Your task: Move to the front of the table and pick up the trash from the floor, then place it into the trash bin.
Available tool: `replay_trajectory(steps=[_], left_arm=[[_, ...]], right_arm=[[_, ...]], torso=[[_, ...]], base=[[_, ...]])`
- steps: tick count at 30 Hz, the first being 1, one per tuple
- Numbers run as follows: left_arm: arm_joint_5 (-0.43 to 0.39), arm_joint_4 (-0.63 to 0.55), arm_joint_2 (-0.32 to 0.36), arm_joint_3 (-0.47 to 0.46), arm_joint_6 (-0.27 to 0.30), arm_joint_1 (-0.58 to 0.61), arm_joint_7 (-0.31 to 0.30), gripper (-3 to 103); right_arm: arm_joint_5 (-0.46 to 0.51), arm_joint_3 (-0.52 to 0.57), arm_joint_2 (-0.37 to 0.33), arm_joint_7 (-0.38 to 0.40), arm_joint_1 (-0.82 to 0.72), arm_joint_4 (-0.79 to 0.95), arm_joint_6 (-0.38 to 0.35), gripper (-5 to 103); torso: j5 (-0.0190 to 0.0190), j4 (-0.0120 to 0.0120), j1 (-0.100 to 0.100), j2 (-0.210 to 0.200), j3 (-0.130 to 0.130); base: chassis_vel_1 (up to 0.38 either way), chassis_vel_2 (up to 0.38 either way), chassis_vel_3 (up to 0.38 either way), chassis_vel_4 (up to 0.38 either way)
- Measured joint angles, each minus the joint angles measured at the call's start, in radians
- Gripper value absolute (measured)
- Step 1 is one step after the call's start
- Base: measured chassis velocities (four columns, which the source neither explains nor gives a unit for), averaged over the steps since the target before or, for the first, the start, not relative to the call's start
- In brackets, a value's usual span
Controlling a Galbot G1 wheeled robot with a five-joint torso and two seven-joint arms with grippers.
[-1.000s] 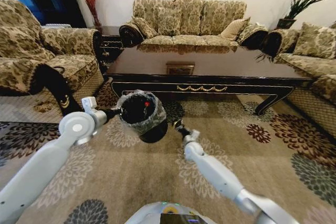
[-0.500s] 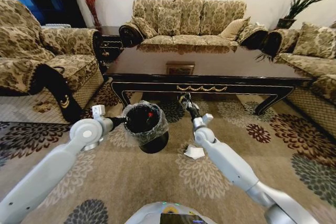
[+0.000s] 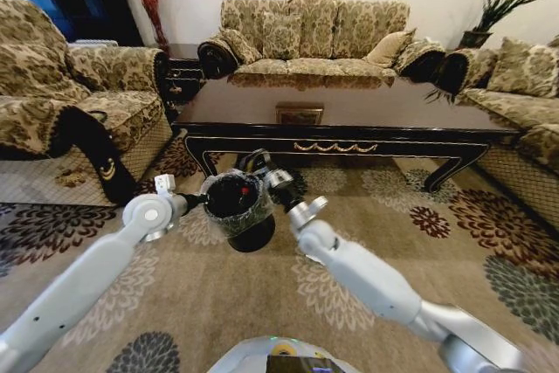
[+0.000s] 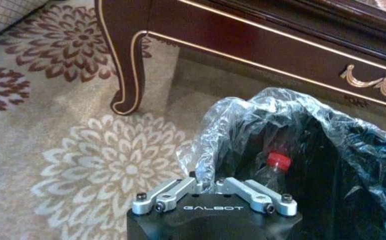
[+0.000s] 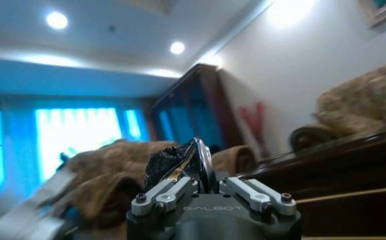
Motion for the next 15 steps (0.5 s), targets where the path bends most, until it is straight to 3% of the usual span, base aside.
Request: replay_trajectory(steps=[4,12,14,15], left_arm=[[0.001,0.014,-0.003,0.004,-0.001,-0.014,0.008,4],[0.001,0.005,0.003,-0.013,-0.002,-0.013,0.01,4],[0.001,-0.003,0.006,-0.019,-0.002,-0.007,0.01,4],[0.001,-0.007,0.007,-0.022,-0.002,-0.003,0.01,4]], right_arm=[[-0.03,-0.054,0.047,-0.005,0.02,-0.031,0.008,12],[-0.053,-0.064,0.053,-0.008,0.027,-0.082,0.017,10],[-0.057,-0.056,0.052,-0.009,0.027,-0.088,0.02,21],[-0.057,-0.052,0.051,-0.009,0.026,-0.088,0.021,21]], torso=[[0.0003,-0.0005,0.0,0.0,0.0],[0.0003,-0.0004,0.0,0.0,0.0],[0.0003,-0.0004,0.0,0.0,0.0],[0.0003,-0.0004,0.0,0.0,0.0]], base=[[0.0,0.0,0.0,0.0],[0.0,0.0,0.0,0.0],[0.0,0.0,0.0,0.0],[0.0,0.0,0.0,0.0]])
